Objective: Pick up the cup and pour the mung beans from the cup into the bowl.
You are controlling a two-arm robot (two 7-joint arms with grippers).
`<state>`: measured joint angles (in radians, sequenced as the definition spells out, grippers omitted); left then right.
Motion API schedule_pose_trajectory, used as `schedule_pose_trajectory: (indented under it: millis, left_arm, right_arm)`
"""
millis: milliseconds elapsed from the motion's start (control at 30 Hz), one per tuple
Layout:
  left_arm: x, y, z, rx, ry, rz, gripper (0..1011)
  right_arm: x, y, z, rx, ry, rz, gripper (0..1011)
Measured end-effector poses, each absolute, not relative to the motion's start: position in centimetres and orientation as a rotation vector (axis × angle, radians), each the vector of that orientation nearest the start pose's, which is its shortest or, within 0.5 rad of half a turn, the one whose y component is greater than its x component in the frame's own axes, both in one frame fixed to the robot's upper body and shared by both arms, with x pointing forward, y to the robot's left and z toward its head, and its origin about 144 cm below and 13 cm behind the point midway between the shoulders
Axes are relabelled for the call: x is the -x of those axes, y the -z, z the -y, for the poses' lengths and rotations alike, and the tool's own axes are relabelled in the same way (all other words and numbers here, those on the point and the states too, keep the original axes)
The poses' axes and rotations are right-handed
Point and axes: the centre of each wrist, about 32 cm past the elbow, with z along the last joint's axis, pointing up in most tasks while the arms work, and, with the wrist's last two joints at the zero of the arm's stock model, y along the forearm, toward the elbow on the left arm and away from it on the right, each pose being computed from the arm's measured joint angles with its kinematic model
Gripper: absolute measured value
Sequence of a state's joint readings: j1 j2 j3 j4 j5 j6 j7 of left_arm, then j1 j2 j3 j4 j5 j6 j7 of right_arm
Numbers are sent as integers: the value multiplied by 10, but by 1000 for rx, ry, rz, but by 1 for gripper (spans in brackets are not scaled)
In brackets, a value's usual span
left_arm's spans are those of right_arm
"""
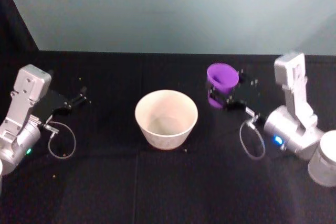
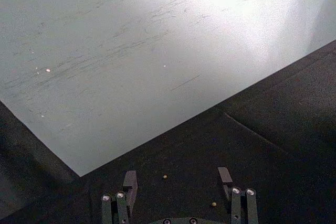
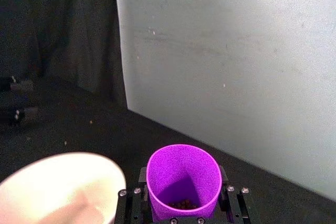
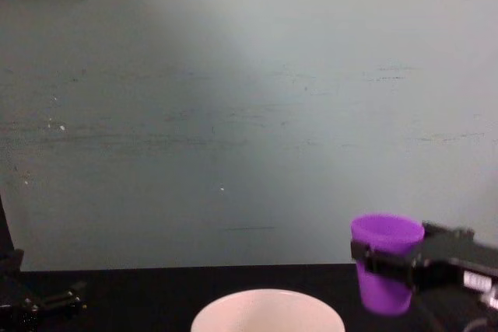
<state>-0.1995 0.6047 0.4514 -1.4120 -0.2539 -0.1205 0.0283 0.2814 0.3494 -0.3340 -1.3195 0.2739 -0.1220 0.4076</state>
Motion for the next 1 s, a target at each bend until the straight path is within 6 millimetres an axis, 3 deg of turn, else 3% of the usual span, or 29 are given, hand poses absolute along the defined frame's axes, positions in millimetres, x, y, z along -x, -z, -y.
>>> schedule_pose_trajectory:
  millis: [467,667,1000]
  left_arm:
    - [-489,-1140,-310,-304,-1248,285,1000]
    - [-489,-1140,-310,-304,-1248,285,1000]
    - [-489,-1140,-310,-304,-1248,285,1000]
  right_arm:
    - [-523,-1249,271,62,912,126,729]
    - [-522,-1273,274,46,895,105,730]
    - [-520,-1291,273,59,886,123,730]
